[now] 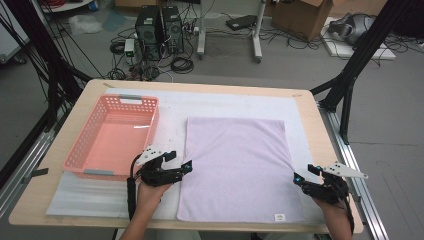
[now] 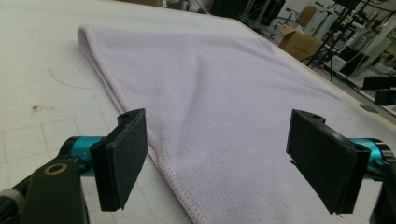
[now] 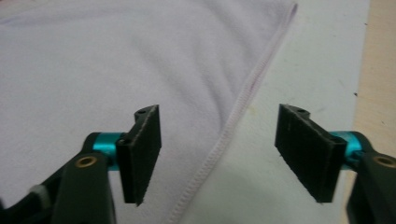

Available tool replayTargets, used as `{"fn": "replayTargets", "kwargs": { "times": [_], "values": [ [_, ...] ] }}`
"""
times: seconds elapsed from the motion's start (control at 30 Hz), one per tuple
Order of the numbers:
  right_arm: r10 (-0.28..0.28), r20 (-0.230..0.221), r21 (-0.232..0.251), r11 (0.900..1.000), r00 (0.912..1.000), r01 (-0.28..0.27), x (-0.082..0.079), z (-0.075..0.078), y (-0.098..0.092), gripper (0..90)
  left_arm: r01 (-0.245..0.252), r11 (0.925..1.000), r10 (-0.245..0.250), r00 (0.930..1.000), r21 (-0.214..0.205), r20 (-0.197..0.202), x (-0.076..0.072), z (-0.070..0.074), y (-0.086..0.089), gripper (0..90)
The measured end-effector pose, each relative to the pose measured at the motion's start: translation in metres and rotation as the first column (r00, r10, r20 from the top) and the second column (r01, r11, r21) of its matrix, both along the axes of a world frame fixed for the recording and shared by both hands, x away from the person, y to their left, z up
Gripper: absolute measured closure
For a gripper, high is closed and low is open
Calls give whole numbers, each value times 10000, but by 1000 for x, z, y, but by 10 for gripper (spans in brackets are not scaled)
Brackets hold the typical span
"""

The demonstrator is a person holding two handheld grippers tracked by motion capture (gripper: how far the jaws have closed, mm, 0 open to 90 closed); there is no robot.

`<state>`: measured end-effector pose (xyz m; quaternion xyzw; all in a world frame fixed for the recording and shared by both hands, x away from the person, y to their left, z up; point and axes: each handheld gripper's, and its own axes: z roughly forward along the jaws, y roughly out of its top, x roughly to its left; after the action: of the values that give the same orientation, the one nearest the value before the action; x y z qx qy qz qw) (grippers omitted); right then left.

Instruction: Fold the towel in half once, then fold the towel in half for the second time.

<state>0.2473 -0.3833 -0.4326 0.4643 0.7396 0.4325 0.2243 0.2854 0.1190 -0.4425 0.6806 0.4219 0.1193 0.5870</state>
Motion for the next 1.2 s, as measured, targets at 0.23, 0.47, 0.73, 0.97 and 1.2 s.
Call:
{"fn": "replayTargets", "kwargs": {
  "times": [0.23,0.47,0.73,0.97,1.2],
  "values": [
    [218,-87,-6,9998,9997,-218,4,-2,2,254,471,9989,-469,9983,-62,359,1,4,3,238],
    [204,-71,75,9998,9998,-204,3,-3,-1,254,1032,9929,-1077,9912,599,768,3,1,-8,223],
    [223,-234,-21,9997,9995,-223,4,-5,-1,251,601,9954,-614,9980,752,151,5,1,-13,233],
    [177,-484,42,9998,9987,-175,6,-6,-2,256,369,9965,-372,9993,754,29,9,0,-14,192],
    [226,-717,401,9990,9972,-198,12,-6,-5,266,344,9901,-261,9977,1360,-626,31,1,-20,234]
  ]
}}
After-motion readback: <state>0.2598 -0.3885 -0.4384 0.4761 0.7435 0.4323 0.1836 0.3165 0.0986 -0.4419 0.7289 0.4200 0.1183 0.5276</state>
